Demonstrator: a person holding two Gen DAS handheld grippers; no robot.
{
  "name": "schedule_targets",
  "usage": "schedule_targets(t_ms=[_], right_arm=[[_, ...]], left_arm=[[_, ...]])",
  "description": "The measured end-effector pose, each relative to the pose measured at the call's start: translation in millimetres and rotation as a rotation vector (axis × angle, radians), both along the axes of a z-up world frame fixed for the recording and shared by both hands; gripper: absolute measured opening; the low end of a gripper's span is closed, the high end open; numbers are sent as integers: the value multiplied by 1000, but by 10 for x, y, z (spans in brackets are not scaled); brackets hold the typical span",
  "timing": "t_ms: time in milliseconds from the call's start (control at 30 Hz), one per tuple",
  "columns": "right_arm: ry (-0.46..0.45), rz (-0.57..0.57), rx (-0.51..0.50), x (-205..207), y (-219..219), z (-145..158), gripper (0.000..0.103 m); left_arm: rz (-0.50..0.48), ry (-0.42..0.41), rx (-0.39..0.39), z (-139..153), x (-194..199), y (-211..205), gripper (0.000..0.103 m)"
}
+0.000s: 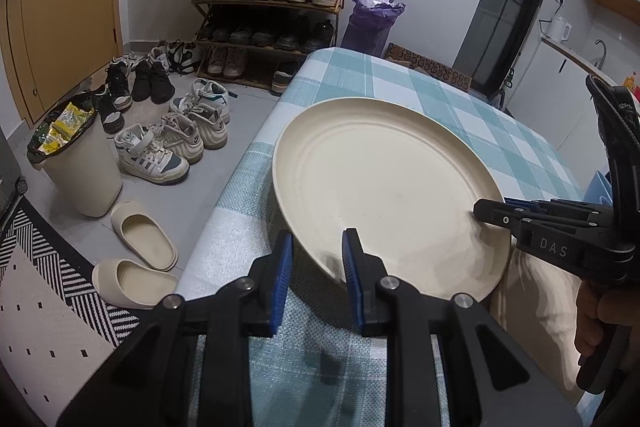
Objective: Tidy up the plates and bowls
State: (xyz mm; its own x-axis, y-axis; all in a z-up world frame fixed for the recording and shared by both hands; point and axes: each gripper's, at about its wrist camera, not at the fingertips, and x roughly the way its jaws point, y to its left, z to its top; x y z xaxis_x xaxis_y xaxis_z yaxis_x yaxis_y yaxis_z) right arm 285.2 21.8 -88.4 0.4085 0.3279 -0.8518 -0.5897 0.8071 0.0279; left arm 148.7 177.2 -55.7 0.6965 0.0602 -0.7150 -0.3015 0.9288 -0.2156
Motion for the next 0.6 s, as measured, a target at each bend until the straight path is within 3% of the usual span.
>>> schedule_targets(t_ms=[600], right_arm=[[-45, -20, 42, -203, -348, 425, 17]], left_arm=[[-61, -56, 15, 277, -97, -237, 23]])
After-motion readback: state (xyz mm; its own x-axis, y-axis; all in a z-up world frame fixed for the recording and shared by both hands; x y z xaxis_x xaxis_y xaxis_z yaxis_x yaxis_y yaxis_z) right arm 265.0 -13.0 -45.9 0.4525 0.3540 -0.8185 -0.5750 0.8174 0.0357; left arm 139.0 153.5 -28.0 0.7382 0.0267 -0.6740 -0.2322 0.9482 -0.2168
